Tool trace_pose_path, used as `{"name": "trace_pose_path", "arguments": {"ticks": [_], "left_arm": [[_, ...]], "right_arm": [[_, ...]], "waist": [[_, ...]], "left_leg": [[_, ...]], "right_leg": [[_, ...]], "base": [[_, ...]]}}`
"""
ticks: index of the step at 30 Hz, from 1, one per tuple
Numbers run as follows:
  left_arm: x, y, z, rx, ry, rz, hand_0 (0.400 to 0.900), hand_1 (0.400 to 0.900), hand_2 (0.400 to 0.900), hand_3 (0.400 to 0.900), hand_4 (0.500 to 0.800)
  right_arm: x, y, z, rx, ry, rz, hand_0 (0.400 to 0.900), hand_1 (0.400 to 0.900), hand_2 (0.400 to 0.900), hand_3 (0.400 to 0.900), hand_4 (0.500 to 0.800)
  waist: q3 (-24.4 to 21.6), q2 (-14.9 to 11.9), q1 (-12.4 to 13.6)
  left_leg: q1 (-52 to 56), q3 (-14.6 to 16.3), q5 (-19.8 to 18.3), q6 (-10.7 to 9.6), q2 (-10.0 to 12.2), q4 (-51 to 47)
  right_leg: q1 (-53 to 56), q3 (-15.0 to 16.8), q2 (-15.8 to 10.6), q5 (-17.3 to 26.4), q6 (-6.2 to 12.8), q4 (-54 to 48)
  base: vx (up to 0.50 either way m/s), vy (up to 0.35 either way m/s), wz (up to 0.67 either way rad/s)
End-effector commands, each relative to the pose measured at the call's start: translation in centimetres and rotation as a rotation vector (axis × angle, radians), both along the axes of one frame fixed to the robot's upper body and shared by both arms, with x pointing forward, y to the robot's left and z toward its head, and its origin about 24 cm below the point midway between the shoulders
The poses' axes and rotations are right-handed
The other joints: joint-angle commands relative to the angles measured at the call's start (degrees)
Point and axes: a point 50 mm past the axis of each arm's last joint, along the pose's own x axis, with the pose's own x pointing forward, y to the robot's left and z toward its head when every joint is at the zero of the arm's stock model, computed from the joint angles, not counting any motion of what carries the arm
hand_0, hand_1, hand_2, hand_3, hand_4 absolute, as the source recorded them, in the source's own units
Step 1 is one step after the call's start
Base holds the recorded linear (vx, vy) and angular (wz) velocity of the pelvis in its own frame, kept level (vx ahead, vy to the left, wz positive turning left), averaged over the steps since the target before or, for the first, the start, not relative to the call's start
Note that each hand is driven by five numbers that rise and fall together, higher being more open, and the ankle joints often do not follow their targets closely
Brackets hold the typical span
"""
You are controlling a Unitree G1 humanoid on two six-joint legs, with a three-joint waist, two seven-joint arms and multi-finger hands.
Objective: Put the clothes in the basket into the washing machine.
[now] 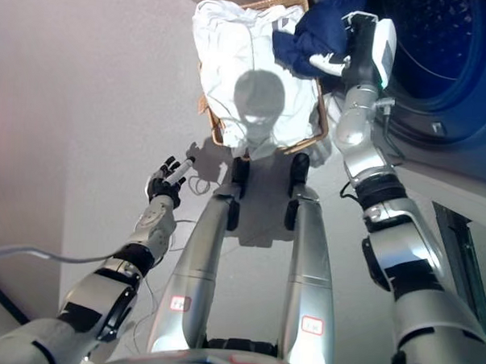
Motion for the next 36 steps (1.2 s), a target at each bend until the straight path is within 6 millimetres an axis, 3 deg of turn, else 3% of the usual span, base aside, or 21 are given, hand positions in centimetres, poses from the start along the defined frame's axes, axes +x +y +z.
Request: {"name": "trace_pose_path", "arguments": {"ticks": [1,4,10,15,21,22,27,36], "left_arm": [[-2.2,1.0,-2.8,-0.043,0.094,0.091,0.900,0.900,0.900,0.900,0.800],[-2.1,0.7,-2.8,-0.065,0.098,0.099,0.900,0.900,0.900,0.900,0.800],[-2.1,-0.1,-3.0,-0.085,0.102,0.075,0.900,0.900,0.900,0.900,0.800],[-2.1,-1.0,-3.2,-0.091,0.103,0.039,0.900,0.900,0.900,0.900,0.800],[-2.4,-1.6,-3.6,-0.083,0.123,-0.001,0.900,0.900,0.900,0.900,0.800],[-2.5,-1.6,-3.8,-0.080,0.127,-0.008,0.900,0.900,0.900,0.900,0.800],[-3.0,-2.0,-4.3,-0.077,0.145,-0.026,0.900,0.900,0.900,0.900,0.800],[-2.9,-2.3,-4.2,-0.082,0.147,-0.024,0.900,0.900,0.900,0.900,0.800]], "right_arm": [[-1.1,-0.4,0.2,0.477,-0.181,0.110,0.400,0.400,0.400,0.400,0.500],[-1.0,-0.5,0.8,0.787,-0.263,0.129,0.400,0.400,0.400,0.400,0.500],[-0.1,-2.0,3.0,1.143,-0.367,0.132,0.400,0.400,0.400,0.400,0.500],[0.1,-4.4,5.2,1.347,-0.450,0.105,0.400,0.400,0.400,0.400,0.500],[-0.1,-8.6,6.3,1.416,-0.453,0.035,0.400,0.400,0.400,0.400,0.500],[-0.3,-9.4,6.4,1.400,-0.452,0.023,0.900,0.900,0.900,0.900,0.800],[-0.4,-10.3,6.5,1.357,-0.439,0.011,0.900,0.900,0.900,0.900,0.800],[0.0,-9.4,5.4,1.359,-0.396,0.013,0.900,0.900,0.900,0.900,0.800]], "waist": [[-3.10,-0.14,-0.20],[-3.40,0.60,-0.22],[-3.99,1.85,0.90],[-4.50,2.79,2.14],[-5.05,3.44,3.81],[-5.24,3.51,4.10],[-5.70,3.66,4.74],[-5.93,3.59,4.67]], "left_leg": [[4.80,-0.45,-3.99,-0.55,0.08,-6.12],[4.95,-0.03,-4.12,-0.50,0.17,-6.18],[5.64,0.14,-4.16,-0.49,0.23,-6.80],[5.92,0.19,-4.08,-0.58,0.07,-7.22],[5.69,0.18,-3.85,-0.68,-0.07,-7.13],[5.68,0.12,-3.80,-0.70,-0.07,-7.18],[5.50,0.11,-3.66,-0.70,-0.05,-7.06],[5.47,0.24,-3.54,-0.83,-0.07,-6.89]], "right_leg": [[1.51,2.62,0.85,-5.64,3.28,1.14],[1.59,2.80,1.02,-5.56,3.25,0.91],[2.31,3.07,1.16,-5.30,3.20,-0.03],[2.65,3.04,1.05,-5.30,3.26,-0.24],[2.60,2.51,0.56,-5.31,3.58,-0.01],[2.54,2.49,0.49,-5.29,3.63,0.04],[2.25,2.32,0.29,-5.32,3.69,0.36],[2.28,2.05,0.32,-5.30,3.54,0.72]], "base": [[0.00,0.029,-0.07],[0.00,0.027,-0.06],[0.00,0.005,-0.02],[0.00,-0.001,0.02],[0.01,-0.016,0.04],[0.01,-0.013,0.04],[0.00,0.000,0.00],[0.00,0.000,0.00]]}}
